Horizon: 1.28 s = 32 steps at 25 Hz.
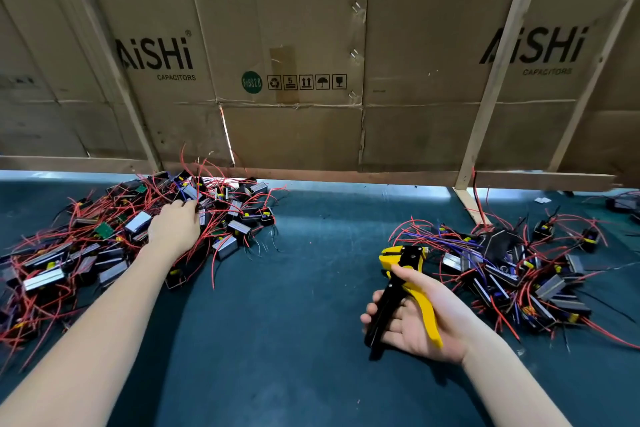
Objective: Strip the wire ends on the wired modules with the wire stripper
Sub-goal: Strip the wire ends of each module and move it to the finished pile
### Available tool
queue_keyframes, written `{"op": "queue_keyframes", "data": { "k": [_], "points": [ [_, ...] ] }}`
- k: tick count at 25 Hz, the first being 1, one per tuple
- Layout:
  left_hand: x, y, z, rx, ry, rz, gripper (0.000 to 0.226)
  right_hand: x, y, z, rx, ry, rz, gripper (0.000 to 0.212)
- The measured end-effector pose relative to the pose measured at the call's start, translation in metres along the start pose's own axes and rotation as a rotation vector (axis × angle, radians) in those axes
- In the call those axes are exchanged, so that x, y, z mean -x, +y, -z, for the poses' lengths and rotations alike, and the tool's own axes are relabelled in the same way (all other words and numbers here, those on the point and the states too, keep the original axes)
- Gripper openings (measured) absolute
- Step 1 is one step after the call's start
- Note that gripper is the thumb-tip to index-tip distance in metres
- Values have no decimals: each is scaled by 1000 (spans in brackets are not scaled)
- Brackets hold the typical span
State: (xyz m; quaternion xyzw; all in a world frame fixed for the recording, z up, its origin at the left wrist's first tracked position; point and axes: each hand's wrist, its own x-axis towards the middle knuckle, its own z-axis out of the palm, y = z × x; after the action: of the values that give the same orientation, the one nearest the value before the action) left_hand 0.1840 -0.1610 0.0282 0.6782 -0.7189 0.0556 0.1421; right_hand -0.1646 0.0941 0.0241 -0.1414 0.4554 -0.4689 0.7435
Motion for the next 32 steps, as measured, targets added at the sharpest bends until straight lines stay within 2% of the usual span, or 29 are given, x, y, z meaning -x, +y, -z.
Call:
{"op": "queue_keyframes", "data": {
  "k": [2, 5, 8, 10, 12, 14, 17, 19, 20, 23, 28, 32],
  "points": [
    [3, -3, -1, 103, 99, 67, 38, 1, 0, 0, -11, 5, 6, 46],
    [7, -1, 11, 402, 269, 160, 29, 0, 0, 0, 9, -4, 5, 46],
    [9, 13, 42, 570, 455, 126, 14, 0, -1, -1, 27, -2, 6, 46],
    [14, 29, 68, 733, 487, 31, 9, 0, -1, 0, 27, 7, 10, 46],
    [30, 52, 89, 916, 378, -192, 7, 1, -1, 0, 29, 9, 12, 46],
    [59, 79, 91, 960, 171, -441, 12, 2, 0, -1, 26, 14, 16, 46],
    [108, 112, 59, 777, -157, -674, 16, 3, 0, -1, 24, 21, 25, 46],
    [128, 122, 36, 612, -295, -735, 10, 3, 1, -1, 31, 20, 32, 46],
    [132, 125, 29, 554, -297, -738, 8, 3, 1, 0, 35, 19, 35, 45],
    [136, 133, 29, 486, -159, -749, 15, 2, 1, 0, 41, 15, 39, 43],
    [134, 164, 38, 710, -47, -648, 11, 0, 1, 0, 45, 0, 33, 42],
    [139, 185, 16, 783, -103, -627, 17, 1, 1, 1, 45, -30, 27, 41]
  ]
}}
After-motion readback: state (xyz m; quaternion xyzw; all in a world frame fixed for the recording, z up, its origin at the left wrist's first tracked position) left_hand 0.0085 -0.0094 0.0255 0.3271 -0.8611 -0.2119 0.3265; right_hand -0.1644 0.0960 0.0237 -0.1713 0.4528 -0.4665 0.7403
